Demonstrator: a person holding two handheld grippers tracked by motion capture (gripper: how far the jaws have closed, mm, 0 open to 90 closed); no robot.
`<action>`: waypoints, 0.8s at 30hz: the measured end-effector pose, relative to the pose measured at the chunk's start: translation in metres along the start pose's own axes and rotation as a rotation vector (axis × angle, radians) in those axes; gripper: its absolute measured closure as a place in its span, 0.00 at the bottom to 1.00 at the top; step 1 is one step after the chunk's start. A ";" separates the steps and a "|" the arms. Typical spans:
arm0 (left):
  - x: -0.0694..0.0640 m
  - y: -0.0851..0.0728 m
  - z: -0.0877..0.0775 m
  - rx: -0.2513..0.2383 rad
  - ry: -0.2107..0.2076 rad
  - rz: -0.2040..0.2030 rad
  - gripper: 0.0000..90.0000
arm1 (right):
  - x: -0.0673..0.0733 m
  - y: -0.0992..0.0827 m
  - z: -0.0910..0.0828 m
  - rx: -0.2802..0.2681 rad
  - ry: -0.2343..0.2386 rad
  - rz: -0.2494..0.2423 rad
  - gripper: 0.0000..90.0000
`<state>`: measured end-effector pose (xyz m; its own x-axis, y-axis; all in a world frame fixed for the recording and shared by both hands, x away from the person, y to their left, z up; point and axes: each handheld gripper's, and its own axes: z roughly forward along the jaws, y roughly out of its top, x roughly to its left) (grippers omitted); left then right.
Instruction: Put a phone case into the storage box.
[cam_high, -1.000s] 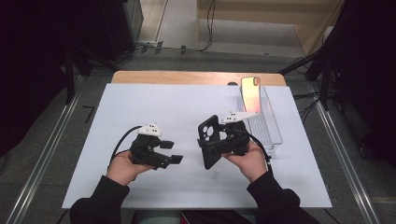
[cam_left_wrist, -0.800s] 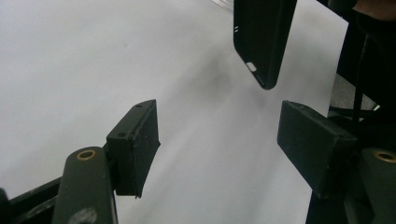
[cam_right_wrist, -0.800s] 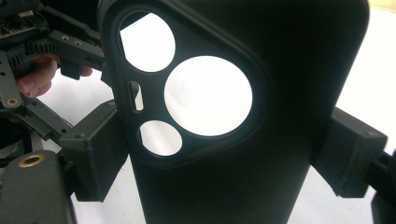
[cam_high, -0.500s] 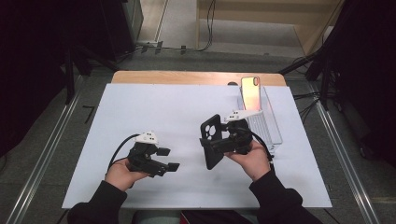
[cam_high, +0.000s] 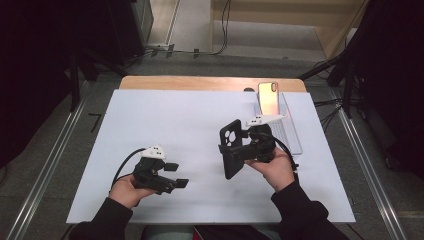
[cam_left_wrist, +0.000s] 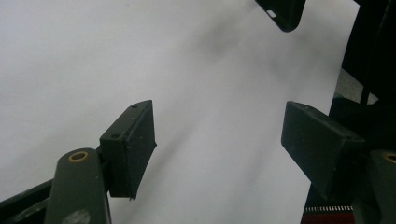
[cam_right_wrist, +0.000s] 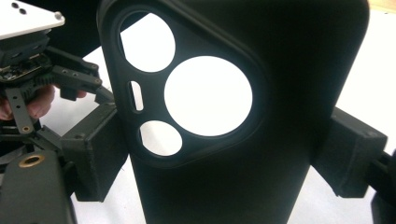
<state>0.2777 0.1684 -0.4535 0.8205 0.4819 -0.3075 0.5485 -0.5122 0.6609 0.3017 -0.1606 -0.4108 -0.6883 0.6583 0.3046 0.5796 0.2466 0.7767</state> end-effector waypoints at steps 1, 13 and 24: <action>0.000 -0.001 -0.001 -0.004 0.010 -0.005 0.29 | -0.001 0.001 -0.002 -0.001 -0.017 0.008 0.14; 0.002 -0.004 -0.007 -0.016 0.039 -0.045 0.29 | -0.012 0.009 -0.022 -0.042 -0.104 0.063 0.14; 0.000 -0.006 -0.009 -0.024 0.050 -0.046 0.29 | -0.025 0.020 -0.048 -0.095 -0.176 0.068 0.14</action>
<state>0.2732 0.1783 -0.4514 0.7849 0.5401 -0.3037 0.5811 -0.4715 0.6634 0.3095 -0.2058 -0.3763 -0.5575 0.7873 0.2633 0.5727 0.1351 0.8086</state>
